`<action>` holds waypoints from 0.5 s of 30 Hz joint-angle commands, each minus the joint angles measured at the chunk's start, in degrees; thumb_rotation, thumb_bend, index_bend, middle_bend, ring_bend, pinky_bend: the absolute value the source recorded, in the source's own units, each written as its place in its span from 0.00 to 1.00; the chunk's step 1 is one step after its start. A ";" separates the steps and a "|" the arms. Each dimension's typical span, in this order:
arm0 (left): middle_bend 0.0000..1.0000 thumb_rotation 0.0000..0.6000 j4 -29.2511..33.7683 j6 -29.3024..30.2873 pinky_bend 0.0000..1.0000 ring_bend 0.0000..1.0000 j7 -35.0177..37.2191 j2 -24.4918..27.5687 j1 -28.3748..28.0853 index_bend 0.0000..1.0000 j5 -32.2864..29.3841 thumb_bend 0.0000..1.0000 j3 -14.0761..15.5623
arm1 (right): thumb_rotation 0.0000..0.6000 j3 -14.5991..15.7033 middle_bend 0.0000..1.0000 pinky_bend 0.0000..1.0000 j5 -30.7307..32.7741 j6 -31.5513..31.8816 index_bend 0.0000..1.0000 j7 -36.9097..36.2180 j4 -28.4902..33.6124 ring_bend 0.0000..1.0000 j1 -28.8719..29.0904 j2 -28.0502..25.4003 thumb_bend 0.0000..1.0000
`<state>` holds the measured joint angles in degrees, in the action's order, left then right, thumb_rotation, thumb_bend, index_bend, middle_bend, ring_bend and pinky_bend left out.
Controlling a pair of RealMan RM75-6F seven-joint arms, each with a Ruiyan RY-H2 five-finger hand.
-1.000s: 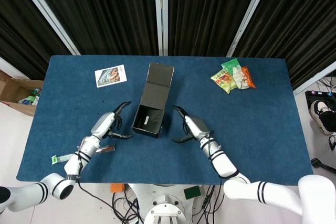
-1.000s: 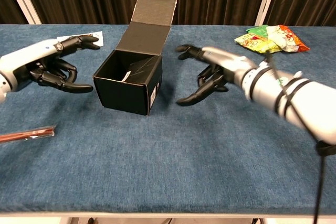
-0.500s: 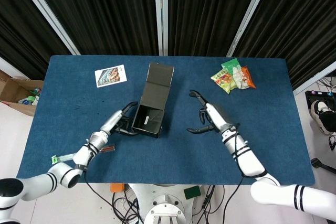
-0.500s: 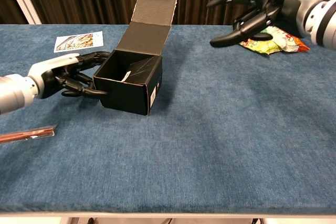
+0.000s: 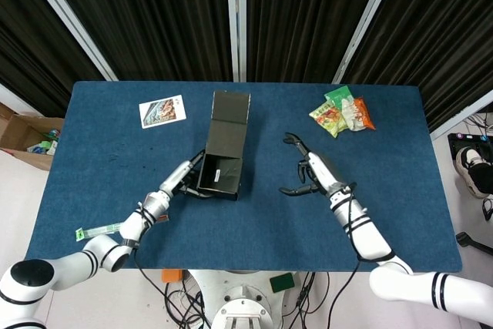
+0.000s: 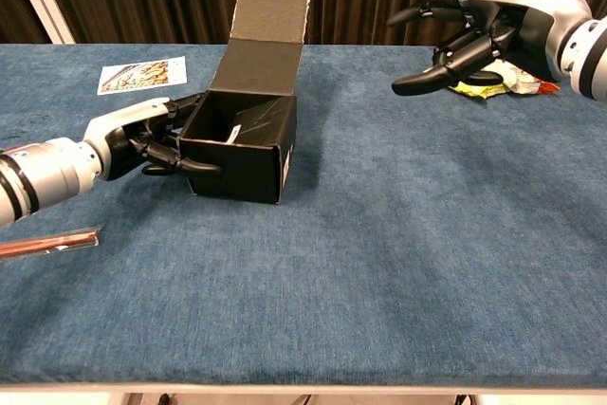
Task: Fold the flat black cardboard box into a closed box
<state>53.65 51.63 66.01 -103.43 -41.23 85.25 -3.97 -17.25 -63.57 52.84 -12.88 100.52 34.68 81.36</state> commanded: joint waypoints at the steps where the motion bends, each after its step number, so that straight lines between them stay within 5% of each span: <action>1: 0.32 1.00 -0.65 0.60 0.99 0.73 -2.05 -1.78 0.63 0.31 -2.34 0.04 -1.76 | 1.00 0.53 0.16 1.00 1.67 0.32 0.00 1.11 -0.99 0.71 -0.01 0.72 0.00; 5: 0.50 1.00 1.13 2.40 0.99 0.75 -5.10 -1.87 1.48 0.50 -3.14 0.04 -2.68 | 1.00 -0.04 0.22 1.00 9.91 -1.38 0.01 4.65 -4.36 0.73 2.03 3.04 0.00; 15: 0.53 1.00 14.56 9.46 1.00 0.75 -9.41 4.73 4.35 0.54 -0.25 0.04 -2.06 | 1.00 -5.88 0.28 1.00 29.55 -7.92 0.09 12.32 -17.38 0.74 14.51 11.88 0.02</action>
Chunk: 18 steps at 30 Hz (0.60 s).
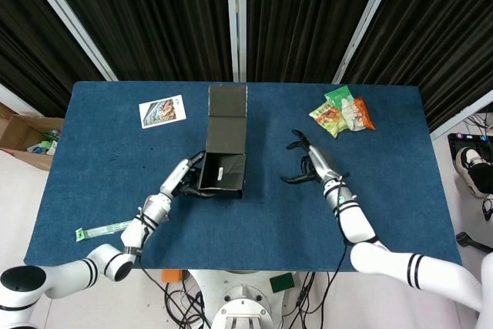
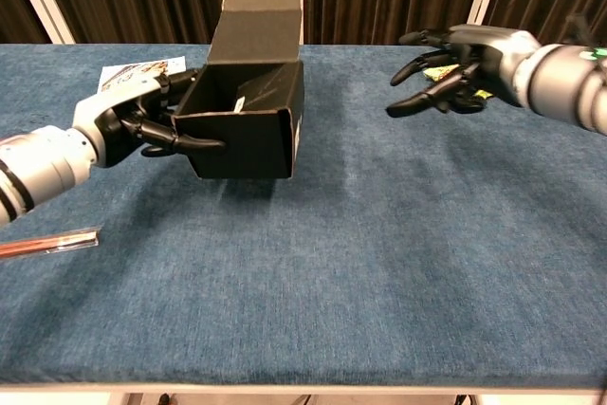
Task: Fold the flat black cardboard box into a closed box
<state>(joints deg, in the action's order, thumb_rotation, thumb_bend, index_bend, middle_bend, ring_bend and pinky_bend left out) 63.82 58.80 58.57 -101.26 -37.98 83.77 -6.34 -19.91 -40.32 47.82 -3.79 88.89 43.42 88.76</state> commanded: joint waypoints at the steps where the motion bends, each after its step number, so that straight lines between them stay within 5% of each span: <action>1: 0.53 1.00 5.40 2.57 1.00 0.75 -2.38 2.99 1.18 0.54 1.52 0.04 0.43 | 1.00 -3.83 0.28 1.00 7.29 -3.18 0.09 3.62 -6.81 0.74 6.94 5.34 0.02; 10: 0.52 1.00 9.73 2.53 1.00 0.75 -5.41 4.36 0.73 0.54 2.94 0.04 1.26 | 1.00 -10.61 0.28 1.00 10.48 -1.50 0.10 5.05 -12.84 0.75 16.07 12.06 0.04; 14: 0.52 1.00 7.96 0.56 1.00 0.75 -8.12 3.76 0.19 0.53 1.90 0.04 1.44 | 1.00 -14.12 0.31 1.00 7.84 -0.70 0.12 2.38 -9.54 0.75 17.11 11.89 0.05; 18: 0.51 1.00 5.95 -1.35 0.99 0.75 -9.59 2.66 0.17 0.53 -0.75 0.04 0.67 | 1.00 -13.92 0.35 1.00 4.49 -0.54 0.16 2.60 -2.94 0.76 16.53 9.13 0.04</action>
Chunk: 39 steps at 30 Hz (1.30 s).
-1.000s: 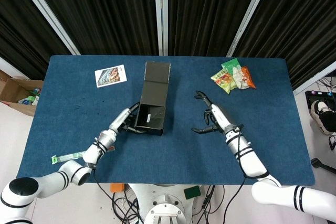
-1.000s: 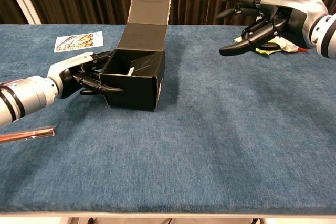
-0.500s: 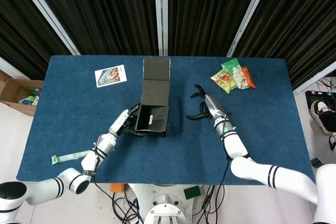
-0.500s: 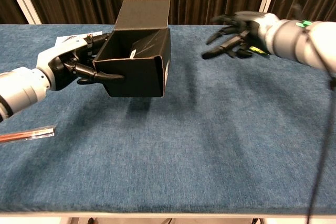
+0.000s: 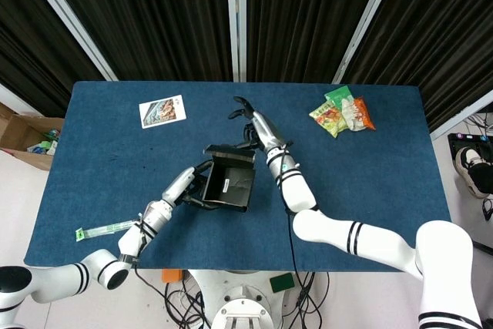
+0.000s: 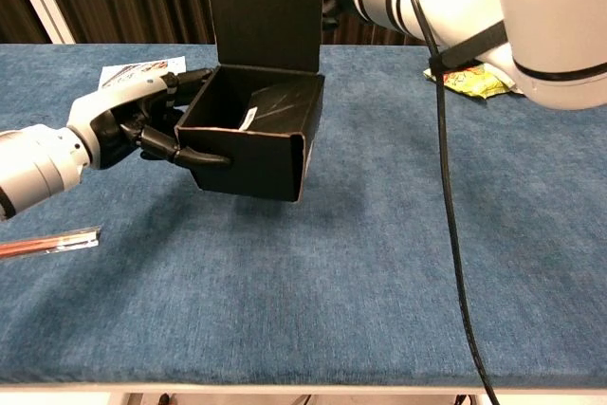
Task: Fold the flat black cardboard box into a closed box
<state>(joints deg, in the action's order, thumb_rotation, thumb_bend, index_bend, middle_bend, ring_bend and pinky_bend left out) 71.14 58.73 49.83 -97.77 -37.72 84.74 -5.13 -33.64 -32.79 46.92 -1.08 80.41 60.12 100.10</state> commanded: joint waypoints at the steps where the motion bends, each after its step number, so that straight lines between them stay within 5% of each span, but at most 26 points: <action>1: 0.51 1.00 -1.88 -1.70 0.99 0.75 -1.21 -1.09 -0.13 0.52 -2.26 0.04 -0.73 | 1.00 0.40 0.36 1.00 -3.44 0.32 0.17 0.57 7.06 0.77 -0.21 -2.89 0.04; 9: 0.48 1.00 -6.42 -3.51 1.00 0.75 -5.13 -4.31 0.02 0.48 -6.84 0.04 -3.12 | 1.00 9.44 0.37 1.00 2.42 0.08 0.17 13.52 14.70 0.77 3.75 -7.40 0.00; 13: 0.41 1.00 -7.86 -4.12 1.00 0.75 -6.43 -5.53 0.61 0.38 -9.02 0.03 -4.16 | 1.00 11.87 0.37 1.00 5.42 3.53 0.17 19.35 15.19 0.78 6.21 -7.96 0.00; 22: 0.15 0.98 -7.77 -3.37 1.00 0.71 -10.35 -3.51 1.56 0.08 -6.14 0.03 -1.83 | 1.00 12.67 0.36 1.00 8.35 4.41 0.17 21.80 15.46 0.78 8.04 -8.43 0.00; 32: 0.09 0.78 -5.60 -1.30 0.99 0.69 -15.12 -0.76 3.23 0.03 -4.38 0.03 -0.25 | 1.00 13.17 0.36 1.00 7.12 5.21 0.17 20.89 16.63 0.78 7.63 -8.79 0.00; 39: 0.05 0.77 -2.21 -0.74 0.99 0.68 -19.01 3.23 4.13 0.04 -3.22 0.03 1.13 | 1.00 14.54 0.36 1.00 4.92 5.78 0.17 21.29 17.41 0.78 7.43 -8.58 0.00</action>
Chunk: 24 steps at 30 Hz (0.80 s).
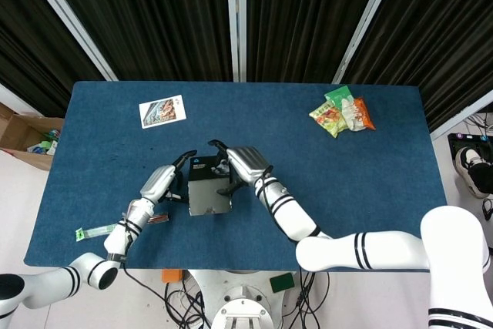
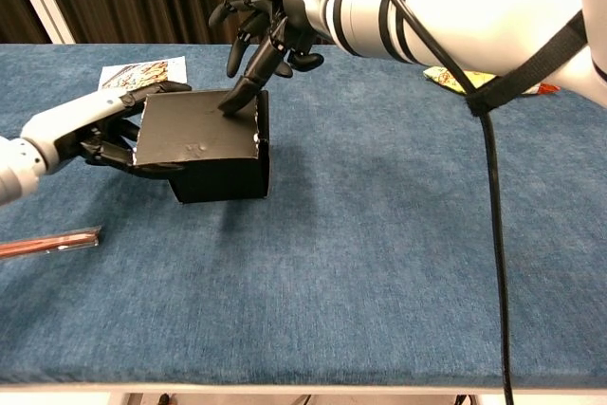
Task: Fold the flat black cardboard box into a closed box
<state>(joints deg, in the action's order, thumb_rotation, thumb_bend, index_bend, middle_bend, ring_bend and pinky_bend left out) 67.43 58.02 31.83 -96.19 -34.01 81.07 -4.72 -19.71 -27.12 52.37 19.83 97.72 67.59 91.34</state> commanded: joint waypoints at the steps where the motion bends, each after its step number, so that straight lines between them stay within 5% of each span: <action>1: 0.05 0.77 2.11 -0.24 0.99 0.68 -1.38 2.35 0.54 0.05 0.39 0.03 0.90 | 1.00 0.91 0.36 1.00 -1.14 0.56 0.17 0.62 0.10 0.78 -0.06 0.30 0.00; 11: 0.04 0.78 5.08 0.97 0.99 0.68 -6.23 7.48 2.46 0.06 -2.06 0.03 -0.03 | 1.00 7.30 0.37 1.00 -12.88 7.29 0.22 6.22 -3.86 0.78 -0.97 5.41 0.00; 24: 0.04 0.78 5.73 4.34 0.99 0.68 -3.27 8.27 2.86 0.06 -0.53 0.03 -2.24 | 1.00 16.91 0.49 1.00 -36.09 14.40 0.42 11.57 -28.72 0.78 -3.70 20.66 0.06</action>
<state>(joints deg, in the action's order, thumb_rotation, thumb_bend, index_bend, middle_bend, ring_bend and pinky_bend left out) 73.22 62.22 28.34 -87.88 -31.08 80.37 -6.85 -5.24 -57.74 65.04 31.11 75.12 65.04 107.94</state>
